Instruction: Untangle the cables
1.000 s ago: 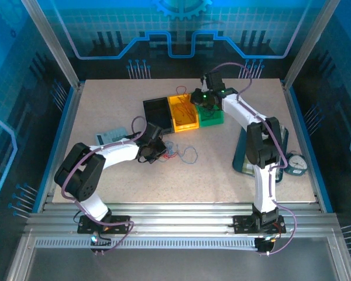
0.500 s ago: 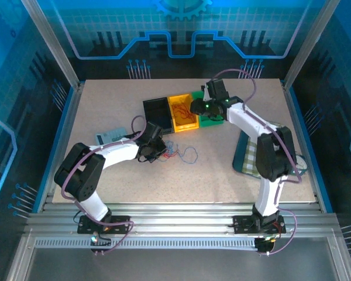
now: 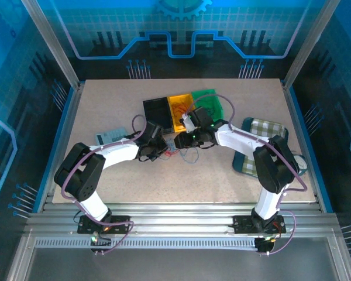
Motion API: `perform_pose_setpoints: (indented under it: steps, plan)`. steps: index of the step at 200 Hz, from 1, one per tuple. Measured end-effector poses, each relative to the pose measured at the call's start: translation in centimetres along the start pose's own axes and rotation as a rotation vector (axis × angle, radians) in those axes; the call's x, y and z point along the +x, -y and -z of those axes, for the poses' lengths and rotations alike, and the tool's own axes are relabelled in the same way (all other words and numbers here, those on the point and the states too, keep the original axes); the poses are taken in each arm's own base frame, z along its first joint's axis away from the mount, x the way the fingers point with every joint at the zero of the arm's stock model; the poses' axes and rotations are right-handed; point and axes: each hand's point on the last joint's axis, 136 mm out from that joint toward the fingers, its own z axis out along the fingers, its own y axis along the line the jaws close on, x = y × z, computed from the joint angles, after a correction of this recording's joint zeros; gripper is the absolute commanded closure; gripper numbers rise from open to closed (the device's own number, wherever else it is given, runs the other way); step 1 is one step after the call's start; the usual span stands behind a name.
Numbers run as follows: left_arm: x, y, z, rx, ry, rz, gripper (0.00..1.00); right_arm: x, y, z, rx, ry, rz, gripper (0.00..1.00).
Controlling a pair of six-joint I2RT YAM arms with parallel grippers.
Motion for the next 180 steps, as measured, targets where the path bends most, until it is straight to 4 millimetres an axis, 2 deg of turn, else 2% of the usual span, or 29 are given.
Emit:
perform_pose_setpoints:
  steps: [64, 114, 180]
  plan:
    - [0.0, -0.8, 0.6, 0.06, 0.041, 0.062, 1.0, 0.9, 0.5, -0.7, -0.058, -0.042, -0.023, 0.64]
    - [-0.9, 0.7, 1.6, 0.121, 0.099, 0.061, 1.0, 1.6, 0.7, -2.0, -0.125, -0.085, -0.057, 0.65]
    - [-0.8, 1.0, 1.6, 0.129, 0.105, 0.056, 1.0, 0.4, 0.1, -2.2, -0.193, -0.054, -0.083, 0.67]
